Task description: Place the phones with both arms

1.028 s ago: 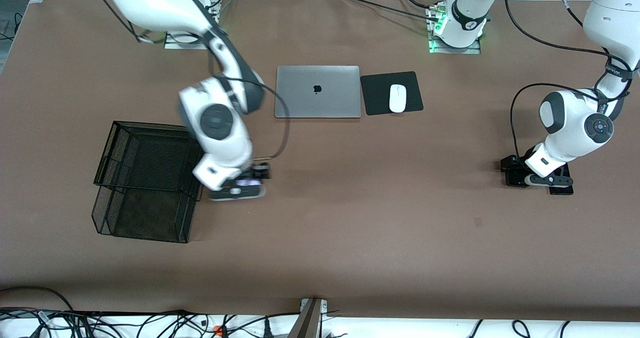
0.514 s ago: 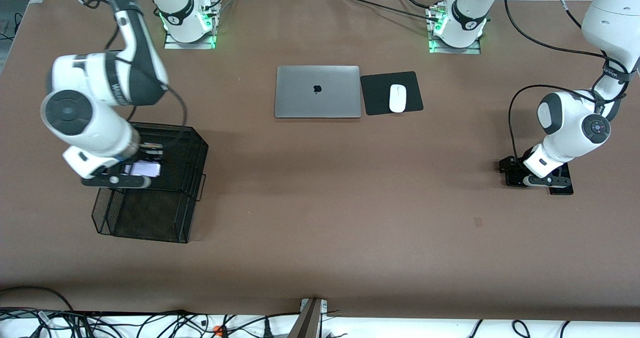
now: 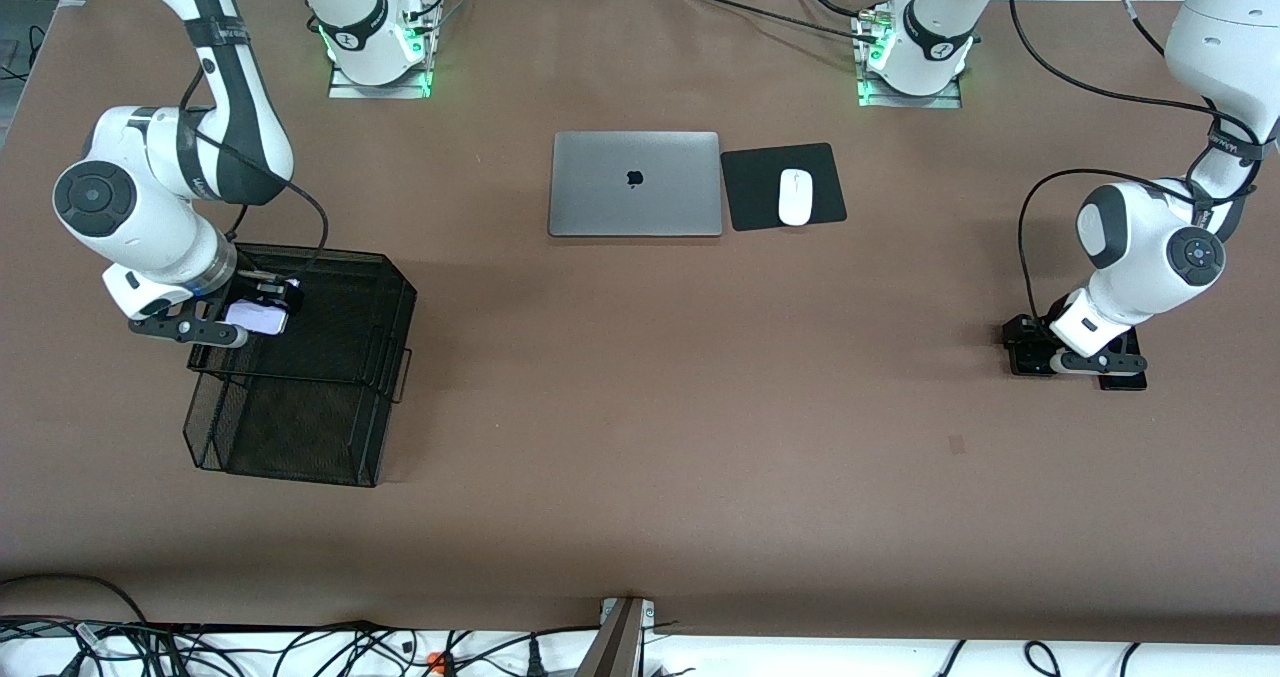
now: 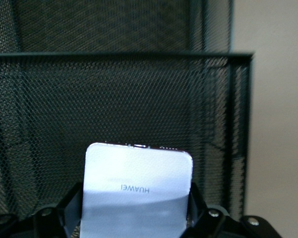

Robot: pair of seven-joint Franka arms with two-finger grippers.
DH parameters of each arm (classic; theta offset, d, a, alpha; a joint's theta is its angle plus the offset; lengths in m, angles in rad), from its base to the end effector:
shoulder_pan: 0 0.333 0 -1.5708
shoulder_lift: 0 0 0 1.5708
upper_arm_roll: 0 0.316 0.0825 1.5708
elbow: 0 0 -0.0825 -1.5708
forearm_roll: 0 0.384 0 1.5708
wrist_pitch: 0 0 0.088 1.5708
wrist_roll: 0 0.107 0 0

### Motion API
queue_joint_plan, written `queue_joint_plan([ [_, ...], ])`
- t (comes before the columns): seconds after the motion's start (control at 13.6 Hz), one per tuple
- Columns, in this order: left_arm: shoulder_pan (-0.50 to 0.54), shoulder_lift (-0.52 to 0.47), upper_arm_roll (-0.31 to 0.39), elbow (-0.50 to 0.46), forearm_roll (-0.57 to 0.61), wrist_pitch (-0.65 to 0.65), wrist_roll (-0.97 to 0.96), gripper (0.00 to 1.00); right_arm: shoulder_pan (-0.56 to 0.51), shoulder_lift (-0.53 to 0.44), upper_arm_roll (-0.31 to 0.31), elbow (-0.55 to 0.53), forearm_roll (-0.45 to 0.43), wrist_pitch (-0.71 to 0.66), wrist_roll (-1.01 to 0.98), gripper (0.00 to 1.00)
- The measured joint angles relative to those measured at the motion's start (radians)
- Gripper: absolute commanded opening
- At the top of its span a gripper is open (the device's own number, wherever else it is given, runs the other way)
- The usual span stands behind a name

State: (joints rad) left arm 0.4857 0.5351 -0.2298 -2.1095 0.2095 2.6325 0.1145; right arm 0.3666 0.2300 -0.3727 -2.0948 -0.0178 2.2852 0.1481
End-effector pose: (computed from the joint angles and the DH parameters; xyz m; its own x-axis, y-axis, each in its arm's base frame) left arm 0.5594 0.1393 0.1647 0.9999 -0.0099 0.0128 -0.0101 -0.9999 0.0116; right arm 0.5728 -0.0001 0.3176 0.9908 -0.1345 -0.0108 -0.1328 -0.9862 0.0988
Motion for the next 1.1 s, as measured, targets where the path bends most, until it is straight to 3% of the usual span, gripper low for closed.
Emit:
queue_joint_plan([
  [0.29,-0.001,0.001,-0.048,0.133,0.0,-0.237,-0.042,0.0,0.0,0.001,-0.005,-0.024,0.029,0.054,-0.012,0.0],
  [0.37,-0.002,0.0,-0.066,0.181,0.0,-0.302,-0.062,0.0,0.0,0.004,-0.007,-0.025,0.029,0.063,-0.02,0.18],
  [0.44,-0.004,0.0,-0.085,0.226,0.0,-0.356,-0.084,0.0,-0.001,0.008,-0.01,-0.025,0.029,0.068,-0.03,0.56],
  [0.51,-0.014,0.0,-0.1,0.262,-0.001,-0.394,-0.116,0.0,-0.004,0.012,-0.013,-0.025,0.03,0.071,-0.036,0.8],
  [0.66,-0.079,0.004,-0.116,0.305,-0.002,-0.422,-0.221,0.0,-0.012,0.015,-0.014,-0.025,0.034,0.084,-0.042,0.97],
  [1.1,-0.449,0.129,-0.125,0.439,-0.005,-0.422,-0.676,0.0,-0.012,0.009,-0.015,-0.011,0.044,0.101,-0.044,0.99],
])
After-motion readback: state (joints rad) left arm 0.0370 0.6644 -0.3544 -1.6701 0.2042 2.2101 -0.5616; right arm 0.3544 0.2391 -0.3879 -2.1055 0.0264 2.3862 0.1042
